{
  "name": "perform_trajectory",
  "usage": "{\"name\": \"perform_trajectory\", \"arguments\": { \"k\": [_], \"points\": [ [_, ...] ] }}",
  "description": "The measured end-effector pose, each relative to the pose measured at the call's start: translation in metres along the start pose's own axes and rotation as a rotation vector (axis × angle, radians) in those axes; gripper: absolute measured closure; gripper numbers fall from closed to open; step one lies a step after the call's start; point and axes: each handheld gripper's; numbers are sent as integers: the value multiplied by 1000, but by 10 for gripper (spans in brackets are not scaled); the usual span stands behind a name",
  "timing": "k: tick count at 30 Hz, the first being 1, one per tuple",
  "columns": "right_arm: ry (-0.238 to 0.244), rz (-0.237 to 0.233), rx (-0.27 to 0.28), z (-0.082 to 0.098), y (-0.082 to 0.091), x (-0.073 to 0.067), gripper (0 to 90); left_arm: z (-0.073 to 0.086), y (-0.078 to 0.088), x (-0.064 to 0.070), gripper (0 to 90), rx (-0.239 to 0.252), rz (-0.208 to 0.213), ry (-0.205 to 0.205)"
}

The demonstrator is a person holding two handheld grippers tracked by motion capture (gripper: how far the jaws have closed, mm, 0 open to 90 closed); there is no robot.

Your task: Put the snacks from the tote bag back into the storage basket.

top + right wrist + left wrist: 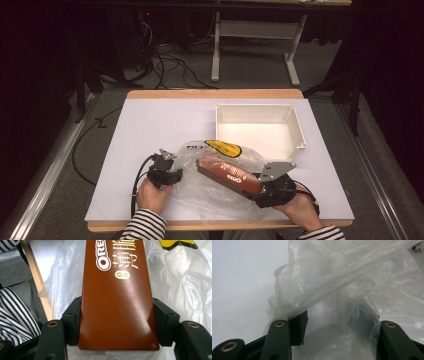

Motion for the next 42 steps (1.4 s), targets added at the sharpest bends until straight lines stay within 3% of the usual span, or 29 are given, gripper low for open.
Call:
{"name": "perform_trajectory", "arguments": {
  "k": [6,15,20,25,36,42],
  "points": [
    [-12,3,24,-1,5,2,376,0,1,-1,506,-9,0,-3],
    [7,-3,39,-3,10,0,376,-1,1,-1,506,-22,2,2],
    [39,-33,24,-4,8,-4,377,-2,1,-2,505,-27,4,12],
    [71,-61,-17,-6,-5,-12,377,-2,1,-2,505,-25,5,10],
    [121,-85,3,-17,-5,-25,376,-3,1,0,512,-25,-2,3],
    [95,-65,35,-21,4,-21,376,-2,1,0,509,-25,-2,-2]
  ]
}}
Point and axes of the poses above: each handheld gripper's, and its own axes: y roughly backward along the jaws, z roughly out of its underside, x roughly to its right, and after that the axes turned 1 degree about -z, right-handed
